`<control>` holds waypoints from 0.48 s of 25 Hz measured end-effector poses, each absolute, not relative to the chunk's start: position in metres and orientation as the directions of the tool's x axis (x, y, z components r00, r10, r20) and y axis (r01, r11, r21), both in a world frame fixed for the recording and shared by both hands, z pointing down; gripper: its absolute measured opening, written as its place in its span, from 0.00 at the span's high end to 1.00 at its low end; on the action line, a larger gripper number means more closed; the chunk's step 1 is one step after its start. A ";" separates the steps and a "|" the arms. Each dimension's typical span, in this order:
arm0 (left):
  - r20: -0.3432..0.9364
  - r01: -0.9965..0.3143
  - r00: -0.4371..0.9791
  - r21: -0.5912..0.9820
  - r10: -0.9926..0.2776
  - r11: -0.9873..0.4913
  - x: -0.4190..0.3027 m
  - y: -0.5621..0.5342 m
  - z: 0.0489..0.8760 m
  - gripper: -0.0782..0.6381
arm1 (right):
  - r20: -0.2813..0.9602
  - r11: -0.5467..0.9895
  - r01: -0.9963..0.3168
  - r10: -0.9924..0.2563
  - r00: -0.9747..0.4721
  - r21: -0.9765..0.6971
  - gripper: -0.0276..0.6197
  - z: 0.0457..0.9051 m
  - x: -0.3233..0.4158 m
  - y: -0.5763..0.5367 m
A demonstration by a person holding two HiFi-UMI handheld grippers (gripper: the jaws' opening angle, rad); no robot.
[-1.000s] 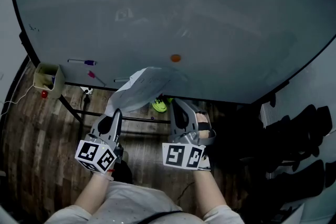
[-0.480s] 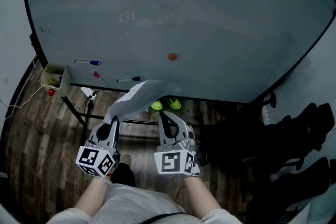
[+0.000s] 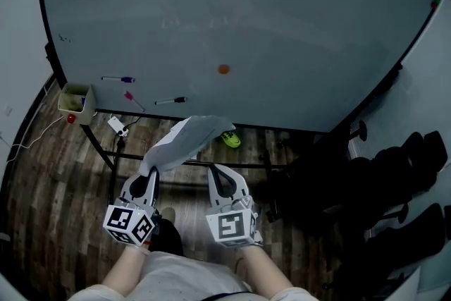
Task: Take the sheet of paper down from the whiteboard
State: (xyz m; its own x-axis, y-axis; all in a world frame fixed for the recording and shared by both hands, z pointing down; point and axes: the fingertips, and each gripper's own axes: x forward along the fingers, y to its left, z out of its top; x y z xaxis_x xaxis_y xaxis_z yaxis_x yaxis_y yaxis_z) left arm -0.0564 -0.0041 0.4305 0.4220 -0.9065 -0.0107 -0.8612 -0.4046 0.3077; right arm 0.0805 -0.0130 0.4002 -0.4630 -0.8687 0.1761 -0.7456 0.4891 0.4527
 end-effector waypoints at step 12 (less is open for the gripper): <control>0.009 -0.879 0.396 0.292 -0.918 -0.376 -0.055 0.051 0.430 0.87 | 0.155 0.517 -0.748 -0.851 -0.502 0.417 0.93 0.403 0.080 0.039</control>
